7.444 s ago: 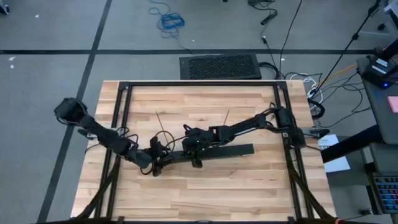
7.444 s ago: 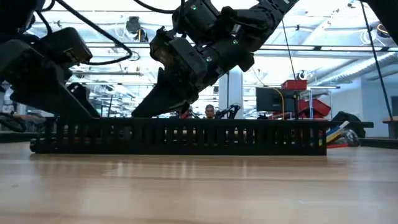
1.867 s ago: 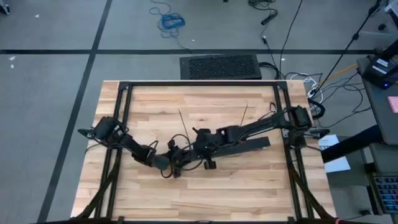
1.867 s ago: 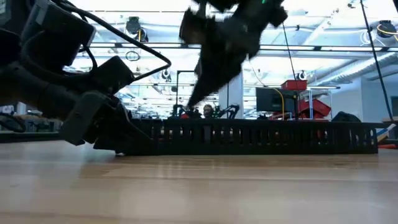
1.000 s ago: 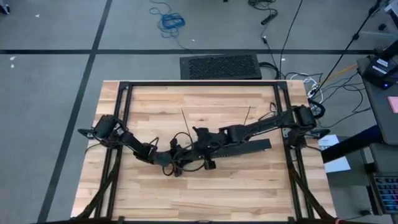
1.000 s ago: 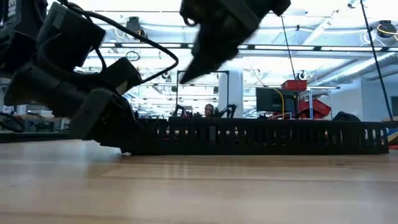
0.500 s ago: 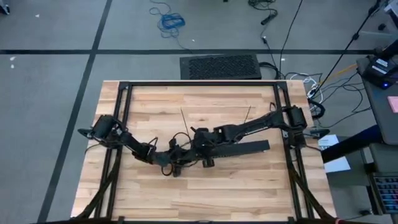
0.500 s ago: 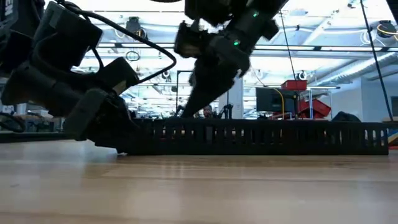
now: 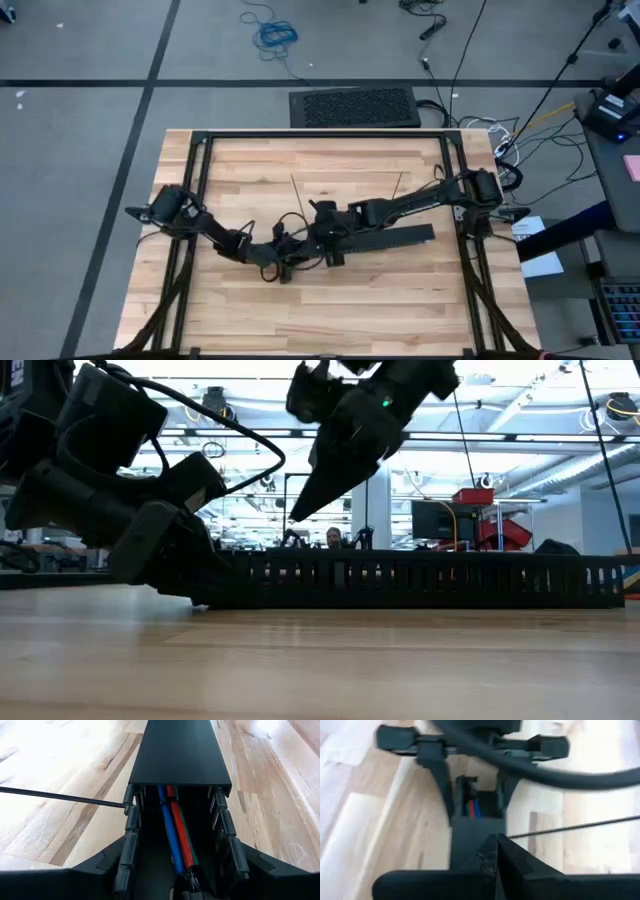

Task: Ziptie cables
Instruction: Close the black cable duct

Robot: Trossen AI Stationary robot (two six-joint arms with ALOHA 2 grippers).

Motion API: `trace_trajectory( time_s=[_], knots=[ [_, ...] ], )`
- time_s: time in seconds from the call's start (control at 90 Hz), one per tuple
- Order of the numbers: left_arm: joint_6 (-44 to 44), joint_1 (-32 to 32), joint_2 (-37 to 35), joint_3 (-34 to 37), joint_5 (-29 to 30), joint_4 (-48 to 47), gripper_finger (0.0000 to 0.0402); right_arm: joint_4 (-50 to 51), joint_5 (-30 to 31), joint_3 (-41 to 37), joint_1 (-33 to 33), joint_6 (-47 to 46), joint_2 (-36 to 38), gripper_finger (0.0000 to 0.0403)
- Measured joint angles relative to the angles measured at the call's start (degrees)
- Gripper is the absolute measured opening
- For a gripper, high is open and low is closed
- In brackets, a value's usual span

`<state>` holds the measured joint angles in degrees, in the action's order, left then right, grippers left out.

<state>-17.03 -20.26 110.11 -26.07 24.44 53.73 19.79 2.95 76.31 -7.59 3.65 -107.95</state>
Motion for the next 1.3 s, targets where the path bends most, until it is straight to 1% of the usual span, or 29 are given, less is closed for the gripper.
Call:
trace_trajectory(
  time_s=[0.156,0.278,0.478,0.567,0.778,0.878,0.989,1.067,1.156,1.244,1.3],
  knots=[
    [2.51,0.05,-2.12,0.21,0.12,-0.15,0.0267,3.57,0.26,0.02,-0.5,-1.61,0.27,0.0],
    [4.67,0.03,-4.05,0.1,0.98,0.56,0.029,3.96,0.38,0.02,-0.51,-2.1,-0.19,0.0],
    [5.16,0.01,-4.11,0.1,1.3,0.61,0.0297,3.78,0.21,0.04,-0.51,-2.11,-0.41,0.0],
    [3.99,0.03,-4.11,0.1,1.61,-0.17,0.0291,3.71,0.23,0.04,-0.51,-2.13,-0.41,0.0],
    [2.01,-0.01,-4.33,-0.06,1.71,-2.58,0.0247,6.15,0.2,0.11,-0.51,-3.42,-1.7,0.0],
    [1.35,-0.02,-4.4,-0.08,1.69,-3.03,0.024,5.57,0.37,0.24,-0.51,-3.25,-3.24,0.0],
    [1.26,-0.1,-4.42,-0.01,1.69,-3.38,0.024,1.78,-0.73,0.28,-0.51,-2.59,-5.29,0.0],
    [1.25,-0.08,-4.42,0.01,1.58,-3.48,0.0239,-3.96,-3.79,0.29,-0.09,-1.7,-7.32,0.0],
    [1.28,-0.05,-4.42,0.01,1.12,-3.58,0.0239,-9.36,-5.25,0.37,0.52,-1.23,-9.49,0.0],
    [1.29,-0.02,-4.42,0.01,0.96,-3.67,0.0239,-10.23,-6.04,0.38,0.91,-1.22,-10.07,0.0],
    [1.04,0.01,-4.42,-0.01,0.85,-4.21,0.0237,-9.87,-4.52,0.35,0.83,-1.06,-9.31,0.0]
  ],
)
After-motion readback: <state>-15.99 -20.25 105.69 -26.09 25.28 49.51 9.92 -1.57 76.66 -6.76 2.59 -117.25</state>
